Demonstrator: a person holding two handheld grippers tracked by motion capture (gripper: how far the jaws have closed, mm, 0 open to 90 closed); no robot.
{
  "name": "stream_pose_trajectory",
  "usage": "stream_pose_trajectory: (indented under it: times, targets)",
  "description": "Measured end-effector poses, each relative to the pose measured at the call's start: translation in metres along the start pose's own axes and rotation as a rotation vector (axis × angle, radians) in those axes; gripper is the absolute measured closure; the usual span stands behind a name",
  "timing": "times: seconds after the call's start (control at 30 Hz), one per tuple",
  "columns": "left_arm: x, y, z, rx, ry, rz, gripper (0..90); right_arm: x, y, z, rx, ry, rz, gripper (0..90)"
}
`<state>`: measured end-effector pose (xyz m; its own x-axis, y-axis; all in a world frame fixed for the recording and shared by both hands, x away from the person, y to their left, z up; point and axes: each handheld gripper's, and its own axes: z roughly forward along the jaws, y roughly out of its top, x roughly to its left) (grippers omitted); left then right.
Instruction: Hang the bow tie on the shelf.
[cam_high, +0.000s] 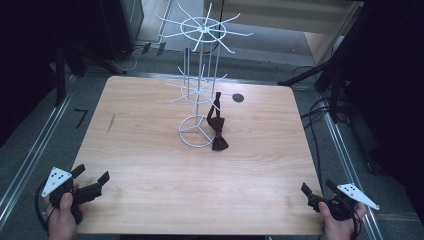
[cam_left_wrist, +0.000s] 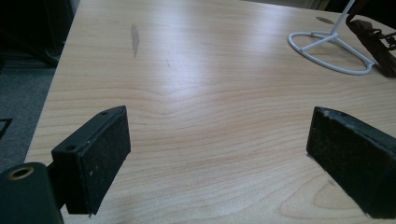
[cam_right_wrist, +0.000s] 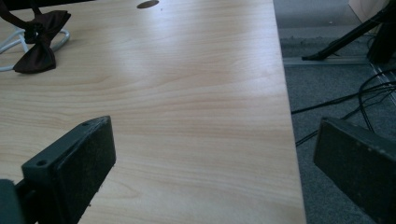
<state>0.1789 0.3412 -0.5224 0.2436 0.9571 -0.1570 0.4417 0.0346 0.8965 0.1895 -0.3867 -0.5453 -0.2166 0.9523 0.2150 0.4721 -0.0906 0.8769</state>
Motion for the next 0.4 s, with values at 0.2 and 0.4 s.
stream_pose_trajectory:
  times: [0.2, 0.4]
  targets:
    - [0.000, 0.000, -0.001, -0.005, -0.001, -0.005, 6.7, -0.007, -0.003, -0.012, -0.010, -0.016, 0.029, 0.0]
    - [0.000, 0.000, 0.000, -0.004, 0.005, -0.008, 6.7, -0.013, -0.006, -0.016, -0.011, -0.034, 0.065, 0.0]
